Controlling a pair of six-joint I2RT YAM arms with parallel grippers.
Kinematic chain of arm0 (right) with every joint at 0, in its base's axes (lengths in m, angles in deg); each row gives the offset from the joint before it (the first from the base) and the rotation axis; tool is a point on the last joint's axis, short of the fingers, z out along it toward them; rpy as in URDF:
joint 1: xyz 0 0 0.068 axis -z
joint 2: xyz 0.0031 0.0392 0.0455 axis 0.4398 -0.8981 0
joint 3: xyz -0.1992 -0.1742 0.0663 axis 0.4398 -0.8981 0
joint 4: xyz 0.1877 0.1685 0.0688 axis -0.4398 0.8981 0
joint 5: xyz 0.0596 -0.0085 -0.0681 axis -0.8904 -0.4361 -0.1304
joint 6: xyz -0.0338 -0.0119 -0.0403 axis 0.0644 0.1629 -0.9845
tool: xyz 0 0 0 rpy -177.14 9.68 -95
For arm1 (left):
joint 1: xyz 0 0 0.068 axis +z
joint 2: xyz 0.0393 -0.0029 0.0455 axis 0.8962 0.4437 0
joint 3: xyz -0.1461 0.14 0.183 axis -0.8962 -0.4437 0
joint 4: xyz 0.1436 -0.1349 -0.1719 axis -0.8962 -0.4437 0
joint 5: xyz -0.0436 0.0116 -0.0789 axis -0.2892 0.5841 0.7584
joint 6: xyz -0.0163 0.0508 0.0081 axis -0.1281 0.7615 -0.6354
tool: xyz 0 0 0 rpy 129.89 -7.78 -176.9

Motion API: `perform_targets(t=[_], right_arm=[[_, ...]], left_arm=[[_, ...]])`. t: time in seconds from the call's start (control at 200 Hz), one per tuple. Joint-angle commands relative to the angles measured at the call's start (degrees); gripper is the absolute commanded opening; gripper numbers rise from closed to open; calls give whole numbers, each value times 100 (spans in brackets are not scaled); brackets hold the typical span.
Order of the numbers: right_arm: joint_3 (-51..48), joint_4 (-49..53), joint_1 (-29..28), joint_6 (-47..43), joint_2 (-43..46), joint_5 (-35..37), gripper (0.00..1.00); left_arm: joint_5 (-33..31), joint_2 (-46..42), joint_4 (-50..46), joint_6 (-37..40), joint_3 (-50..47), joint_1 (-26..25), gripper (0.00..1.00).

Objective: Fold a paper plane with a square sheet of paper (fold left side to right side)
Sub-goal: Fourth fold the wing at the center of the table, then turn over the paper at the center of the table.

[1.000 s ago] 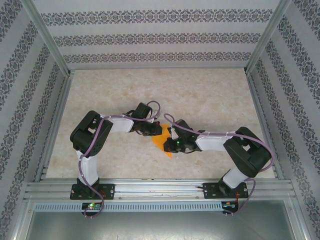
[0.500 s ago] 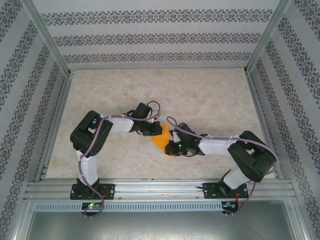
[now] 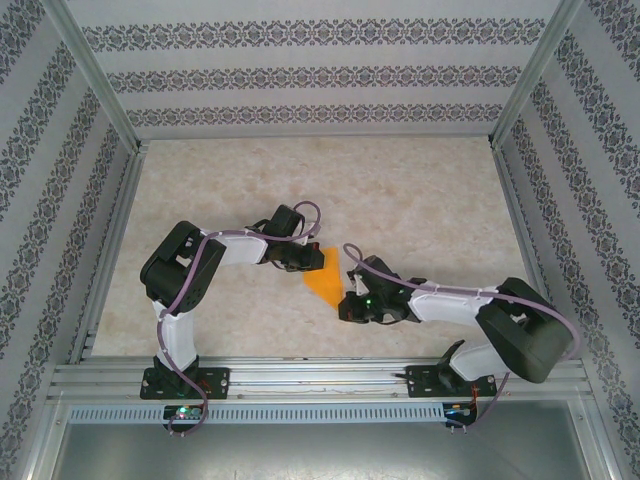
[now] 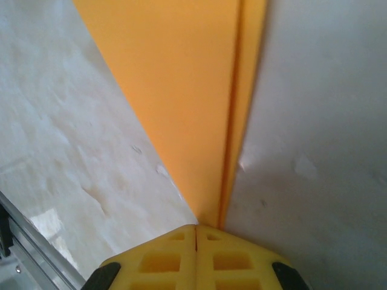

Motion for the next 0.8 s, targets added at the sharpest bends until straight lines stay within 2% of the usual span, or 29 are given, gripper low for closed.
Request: perform_targets(t=[0.0, 0.105, 0.175, 0.28, 0.36, 0.465, 0.65, 0.799], right_arm=[[-75, 782, 23, -107, 354, -46, 2], [50, 1014, 344, -365, 808, -13, 12], [147, 1178, 610, -592, 1060, 76, 26], [288, 1229, 937, -930, 1249, 261, 43], [399, 1028, 1113, -1181, 1174, 261, 50], [658, 767, 1233, -1563, 835, 98, 54], [1172, 203, 1350, -2051, -115, -382, 54], [1550, -220, 1383, -2116, -903, -668, 52]], left_arm=[[-341, 34, -356, -56, 29, 41, 4], [-147, -234, -233, -92, 119, 44, 9], [-134, -494, -208, -88, 177, 39, 12], [-391, -944, -307, 6, 198, 39, 19], [-663, -1337, -316, 73, 64, 41, 25], [-1089, -1945, -246, 163, -295, 41, 30], [-1867, -3159, -26, 245, -1188, 53, 43], [-2289, -4016, 104, 237, -1863, 114, 55]])
